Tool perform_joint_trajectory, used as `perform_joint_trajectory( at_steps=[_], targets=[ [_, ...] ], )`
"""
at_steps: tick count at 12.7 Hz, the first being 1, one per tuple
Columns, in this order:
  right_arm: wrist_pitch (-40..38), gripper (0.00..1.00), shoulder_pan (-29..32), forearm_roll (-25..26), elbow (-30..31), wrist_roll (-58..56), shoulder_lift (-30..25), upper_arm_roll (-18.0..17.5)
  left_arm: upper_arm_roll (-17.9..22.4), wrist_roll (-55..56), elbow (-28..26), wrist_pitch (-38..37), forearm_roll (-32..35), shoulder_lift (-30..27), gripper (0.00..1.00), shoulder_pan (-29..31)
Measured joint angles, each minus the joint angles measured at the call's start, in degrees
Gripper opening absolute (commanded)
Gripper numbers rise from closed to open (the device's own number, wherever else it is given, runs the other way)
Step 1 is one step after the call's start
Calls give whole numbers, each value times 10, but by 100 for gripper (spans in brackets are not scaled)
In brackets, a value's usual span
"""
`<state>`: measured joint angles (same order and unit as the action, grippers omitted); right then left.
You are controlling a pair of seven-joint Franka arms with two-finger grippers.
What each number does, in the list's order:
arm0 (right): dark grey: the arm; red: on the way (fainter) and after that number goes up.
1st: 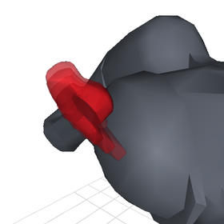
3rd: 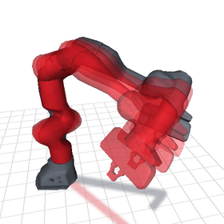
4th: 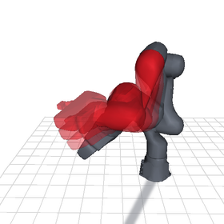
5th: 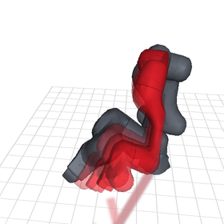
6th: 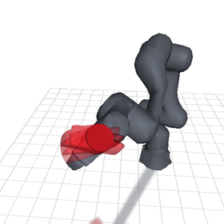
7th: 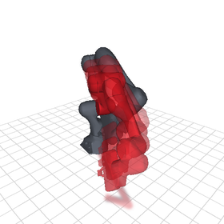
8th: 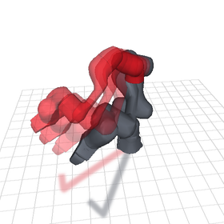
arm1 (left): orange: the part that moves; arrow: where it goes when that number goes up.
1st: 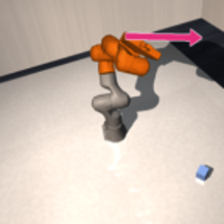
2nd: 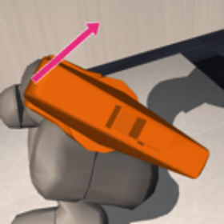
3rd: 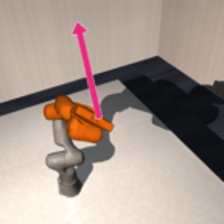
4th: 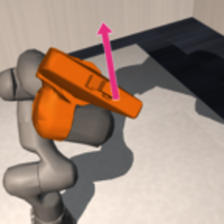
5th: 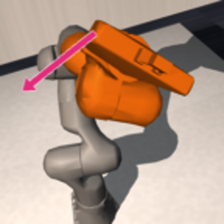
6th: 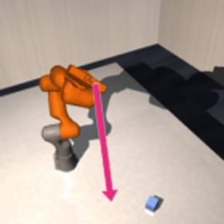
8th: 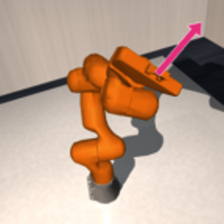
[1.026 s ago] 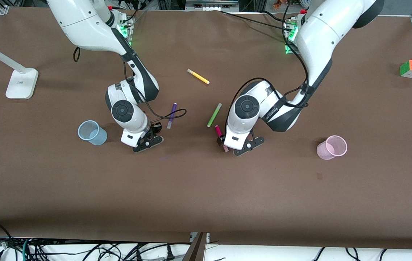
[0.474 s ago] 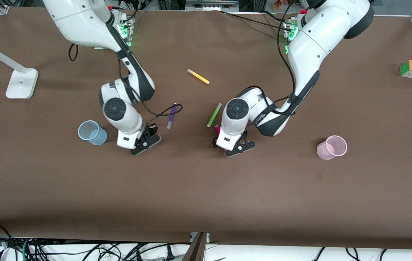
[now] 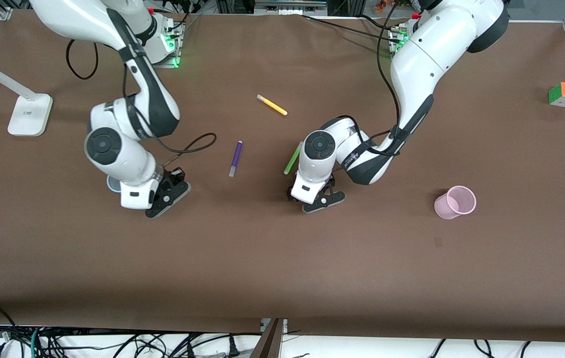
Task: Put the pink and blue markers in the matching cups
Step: 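Close both grippers on the blue and pink markers and lift them, then carry the blue marker to the blue cup while the left gripper carries pink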
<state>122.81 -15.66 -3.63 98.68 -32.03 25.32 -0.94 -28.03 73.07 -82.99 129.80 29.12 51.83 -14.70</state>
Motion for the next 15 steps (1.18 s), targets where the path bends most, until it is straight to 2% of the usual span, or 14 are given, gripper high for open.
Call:
perform_joint_trajectory(
  at_steps=[2, 3, 7, 8, 10, 11, 12, 13, 14, 15],
  targets=[
    [-34, 0, 29, -59, -7, -131, -10, 2, 0, 1, 0, 1, -2, 10, 99, 0],
    [-49, 0, 48, -87, -8, -205, -13, 4, 0, 1, 0, 9, -3, 18, 93, 0],
    [-91, 0, 77, -149, -9, -393, -16, 30, -2, 3, 3, 21, -9, 27, 45, 0],
    [-98, 0, 77, -174, -9, -435, -18, 39, -5, 4, 6, 22, -9, 27, 43, 0],
    [-112, 0, 79, -225, -9, -523, -18, 62, -7, 5, 9, 26, -9, 27, 46, -1],
    [-121, 0, 84, -246, -8, -561, -18, 70, -7, 7, 9, 26, -9, 27, 40, -2],
    [-126, 0, 94, -263, -6, -595, -16, 74, -7, 7, 9, 26, -9, 27, 26, -2],
    [-133, 0, 105, -277, -5, -623, -14, 75, -7, 7, 9, 26, -9, 27, 5, -2],
    [-142, 0, 114, -292, -5, -646, -11, 75, -8, 7, 9, 26, -9, 26, 0, -2],
    [-152, 0, 121, -307, -4, -666, -7, 75, -9, 7, 10, 26, -9, 26, 0, -2]
  ],
)
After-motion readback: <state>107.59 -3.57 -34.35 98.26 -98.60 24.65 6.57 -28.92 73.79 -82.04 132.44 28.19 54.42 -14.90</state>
